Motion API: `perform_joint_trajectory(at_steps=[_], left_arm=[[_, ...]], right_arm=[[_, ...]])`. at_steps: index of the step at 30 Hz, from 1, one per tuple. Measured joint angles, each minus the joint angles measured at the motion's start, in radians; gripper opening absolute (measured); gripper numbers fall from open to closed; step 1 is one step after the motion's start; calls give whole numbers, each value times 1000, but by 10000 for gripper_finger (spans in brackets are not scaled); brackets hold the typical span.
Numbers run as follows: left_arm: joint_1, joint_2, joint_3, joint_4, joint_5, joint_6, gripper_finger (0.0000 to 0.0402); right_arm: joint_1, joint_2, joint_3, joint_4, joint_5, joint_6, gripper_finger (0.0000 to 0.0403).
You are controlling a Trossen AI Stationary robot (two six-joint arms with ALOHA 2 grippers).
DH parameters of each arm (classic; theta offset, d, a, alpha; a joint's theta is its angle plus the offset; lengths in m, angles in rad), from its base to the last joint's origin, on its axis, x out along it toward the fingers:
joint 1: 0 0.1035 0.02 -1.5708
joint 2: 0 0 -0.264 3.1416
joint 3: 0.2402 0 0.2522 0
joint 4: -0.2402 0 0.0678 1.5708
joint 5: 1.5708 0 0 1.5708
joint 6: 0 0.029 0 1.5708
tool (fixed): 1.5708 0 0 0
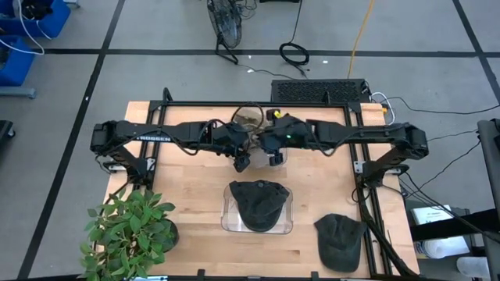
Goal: Pick & Place hat
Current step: Put the brown cap into the top transparent bin
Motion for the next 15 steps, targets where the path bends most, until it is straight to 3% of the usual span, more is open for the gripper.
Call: perform_joint_trajectory(at_steps=[5,15], left_arm=[[0,31,3,20,-22,-1,234],[8,37,2,104,-105,-4,234]], right_arm=[[19,-70,-71,113,13,-28,0],[11,-99,-77,171,10,-14,0]])
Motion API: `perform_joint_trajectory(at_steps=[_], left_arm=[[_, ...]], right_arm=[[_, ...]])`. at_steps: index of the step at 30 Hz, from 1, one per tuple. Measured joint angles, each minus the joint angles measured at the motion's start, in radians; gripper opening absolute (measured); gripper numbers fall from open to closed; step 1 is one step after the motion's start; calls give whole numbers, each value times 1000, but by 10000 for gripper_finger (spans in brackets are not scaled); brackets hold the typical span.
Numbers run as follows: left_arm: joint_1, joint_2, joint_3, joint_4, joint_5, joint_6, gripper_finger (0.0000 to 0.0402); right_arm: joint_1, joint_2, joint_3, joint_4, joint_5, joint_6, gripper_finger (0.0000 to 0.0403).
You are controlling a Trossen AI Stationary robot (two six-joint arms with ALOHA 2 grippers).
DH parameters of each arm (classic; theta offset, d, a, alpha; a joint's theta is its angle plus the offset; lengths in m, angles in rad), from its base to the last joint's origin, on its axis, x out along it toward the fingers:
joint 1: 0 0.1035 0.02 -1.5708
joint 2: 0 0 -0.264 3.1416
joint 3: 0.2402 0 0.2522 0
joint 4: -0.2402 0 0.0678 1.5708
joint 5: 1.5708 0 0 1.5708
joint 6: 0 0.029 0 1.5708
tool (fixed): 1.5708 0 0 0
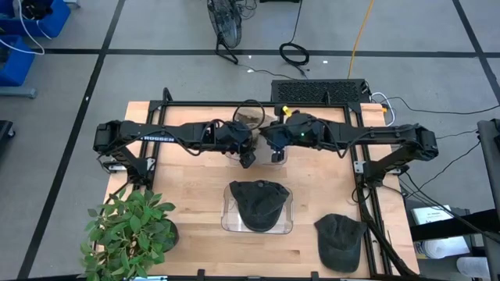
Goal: Pick & Place hat
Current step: Put the brown cap into the top transparent bin
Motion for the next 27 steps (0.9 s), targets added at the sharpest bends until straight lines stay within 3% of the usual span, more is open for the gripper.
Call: perform_joint_trajectory(at_steps=[18,27], left_arm=[[-51,0,-1,-94,-12,-27,234],[-55,0,-12,-75,-64,-32,234]], right_arm=[[26,-11,-74,-77,-93,457,0],[47,-41,-76,-52,-100,460,0]])
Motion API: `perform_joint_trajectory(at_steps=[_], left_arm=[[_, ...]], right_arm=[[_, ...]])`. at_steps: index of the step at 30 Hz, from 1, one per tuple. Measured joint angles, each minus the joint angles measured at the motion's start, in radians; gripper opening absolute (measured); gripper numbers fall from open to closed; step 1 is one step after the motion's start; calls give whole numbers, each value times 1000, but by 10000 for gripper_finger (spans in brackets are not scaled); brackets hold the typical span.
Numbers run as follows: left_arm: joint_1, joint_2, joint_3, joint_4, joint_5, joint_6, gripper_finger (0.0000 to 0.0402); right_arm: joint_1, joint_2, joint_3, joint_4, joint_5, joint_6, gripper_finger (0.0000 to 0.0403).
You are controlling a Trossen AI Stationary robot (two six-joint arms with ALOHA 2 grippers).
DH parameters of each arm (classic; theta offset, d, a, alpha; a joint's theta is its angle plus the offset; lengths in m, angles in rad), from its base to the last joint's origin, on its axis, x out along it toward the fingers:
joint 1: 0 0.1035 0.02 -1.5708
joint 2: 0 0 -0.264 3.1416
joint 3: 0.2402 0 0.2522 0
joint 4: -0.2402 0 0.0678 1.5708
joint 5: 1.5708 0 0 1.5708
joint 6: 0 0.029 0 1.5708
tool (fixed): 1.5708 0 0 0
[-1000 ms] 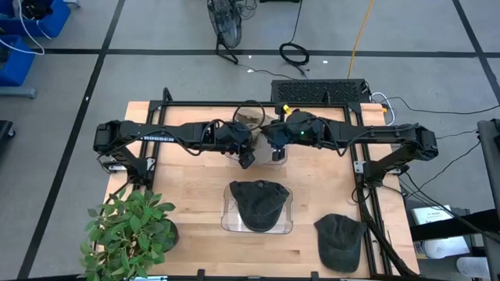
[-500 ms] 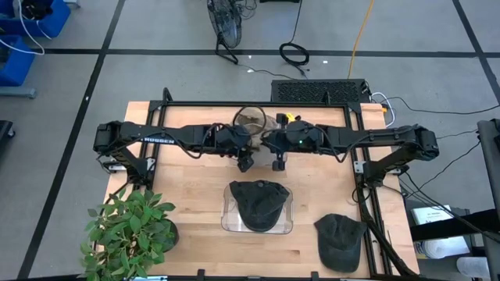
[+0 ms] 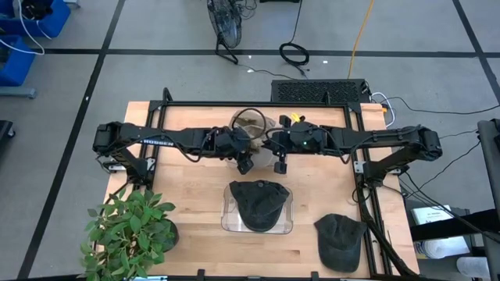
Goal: Pick & Place hat
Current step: Put the brown cap into the top transparent bin
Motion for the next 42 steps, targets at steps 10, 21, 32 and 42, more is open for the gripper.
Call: perform_joint_trajectory(at_steps=[10,21,32,42], left_arm=[[-5,-1,-45,80,-73,-73,234],[-66,-19,-46,100,-63,-81,234],[-91,-21,-44,117,14,-47,234],[-93,84,-44,172,51,-113,234]], right_arm=[[6,-39,-2,-24,-43,91,0],[1,-41,-2,-3,-66,111,1],[-47,-37,0,17,-60,101,3],[-57,-35,0,61,-61,76,3]])
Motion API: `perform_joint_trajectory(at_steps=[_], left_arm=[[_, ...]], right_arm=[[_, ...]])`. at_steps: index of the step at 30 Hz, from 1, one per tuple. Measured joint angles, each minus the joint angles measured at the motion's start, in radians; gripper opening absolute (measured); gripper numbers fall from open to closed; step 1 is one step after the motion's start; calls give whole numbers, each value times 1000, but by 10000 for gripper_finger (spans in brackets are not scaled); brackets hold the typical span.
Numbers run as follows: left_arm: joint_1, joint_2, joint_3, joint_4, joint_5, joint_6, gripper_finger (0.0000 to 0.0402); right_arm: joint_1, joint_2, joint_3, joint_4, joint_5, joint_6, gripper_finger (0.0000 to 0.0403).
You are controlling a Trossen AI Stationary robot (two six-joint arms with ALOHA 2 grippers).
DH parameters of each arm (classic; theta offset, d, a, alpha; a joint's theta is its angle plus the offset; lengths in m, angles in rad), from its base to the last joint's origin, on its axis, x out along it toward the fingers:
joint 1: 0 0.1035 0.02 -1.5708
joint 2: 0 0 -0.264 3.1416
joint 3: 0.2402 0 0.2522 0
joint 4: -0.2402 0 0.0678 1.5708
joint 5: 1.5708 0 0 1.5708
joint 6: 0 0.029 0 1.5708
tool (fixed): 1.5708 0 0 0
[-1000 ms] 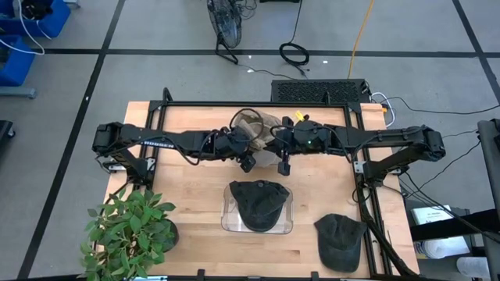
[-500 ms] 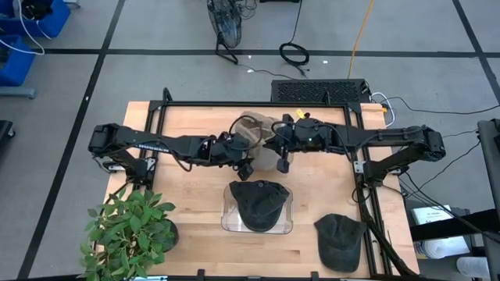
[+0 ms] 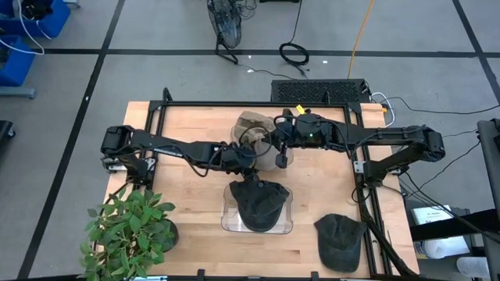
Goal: Pick & Place hat
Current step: Put the brown cap into the top transparent bin
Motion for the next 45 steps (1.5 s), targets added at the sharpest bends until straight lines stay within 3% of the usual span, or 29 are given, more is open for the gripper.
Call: perform_joint_trajectory(at_steps=[5,17,30,36,39,45], left_arm=[[-1,-11,0,1,-168,-16,234],[1,-15,0,-15,-190,-21,234],[-17,-6,2,-81,-193,-91,234],[-26,-6,2,-84,-192,-95,234],[-25,-6,2,-85,-192,-93,234],[-26,13,2,-67,-188,-91,234]], right_arm=[[-1,0,0,-5,-57,11,4],[5,0,-29,-77,-208,154,4],[-41,-2,-142,-254,-203,212,4],[-56,-2,-159,-207,-192,183,4],[-55,-14,-160,-181,-104,113,4],[-48,-70,-160,10,-48,-43,4]])
